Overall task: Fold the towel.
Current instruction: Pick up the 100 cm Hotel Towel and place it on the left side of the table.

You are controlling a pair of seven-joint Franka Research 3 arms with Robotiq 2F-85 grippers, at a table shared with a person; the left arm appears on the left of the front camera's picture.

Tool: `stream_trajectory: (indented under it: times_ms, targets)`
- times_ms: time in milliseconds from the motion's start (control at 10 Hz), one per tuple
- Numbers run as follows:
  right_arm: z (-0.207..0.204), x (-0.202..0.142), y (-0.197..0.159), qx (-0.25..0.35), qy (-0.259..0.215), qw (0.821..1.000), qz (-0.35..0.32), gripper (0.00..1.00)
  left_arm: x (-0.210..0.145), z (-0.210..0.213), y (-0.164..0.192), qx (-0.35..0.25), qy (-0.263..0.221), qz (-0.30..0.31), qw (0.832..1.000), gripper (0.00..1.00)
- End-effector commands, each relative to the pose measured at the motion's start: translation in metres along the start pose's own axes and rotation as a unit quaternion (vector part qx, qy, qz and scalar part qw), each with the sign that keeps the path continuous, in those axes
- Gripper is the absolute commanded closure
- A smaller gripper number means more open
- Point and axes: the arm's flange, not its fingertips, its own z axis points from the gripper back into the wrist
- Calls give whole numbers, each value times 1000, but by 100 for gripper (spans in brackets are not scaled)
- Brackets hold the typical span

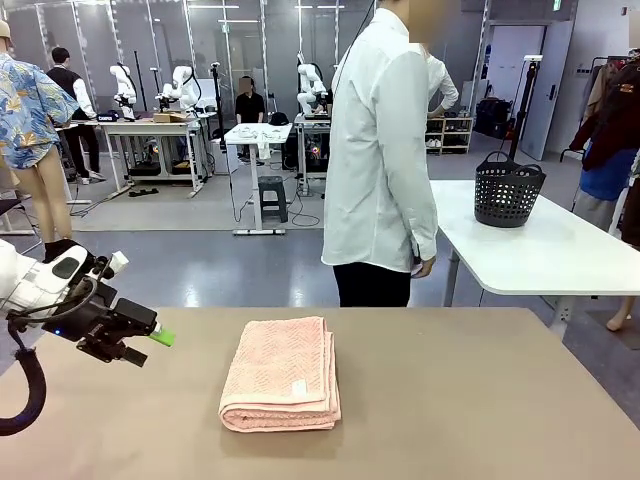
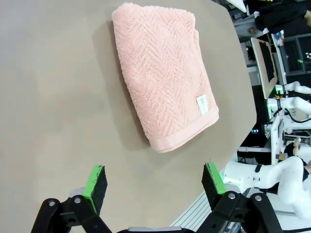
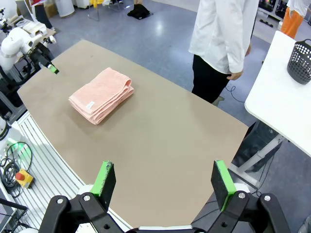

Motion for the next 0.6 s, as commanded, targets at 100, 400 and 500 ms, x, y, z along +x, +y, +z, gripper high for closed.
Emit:
stream_trajectory:
  times_ms: [100, 400, 500]
  targets:
    - [-1, 0, 0, 0, -1, 1000, -1, 0, -4, 5, -3, -4, 2, -1, 1000, 0]
    - [-1, 0, 0, 0, -1, 1000, -1, 0, -1, 3, 0, 2, -1, 0, 1000, 0]
    - [-1, 0, 0, 0, -1, 1000, -1, 0, 4, -14, 3, -28, -13, -3, 1000, 0]
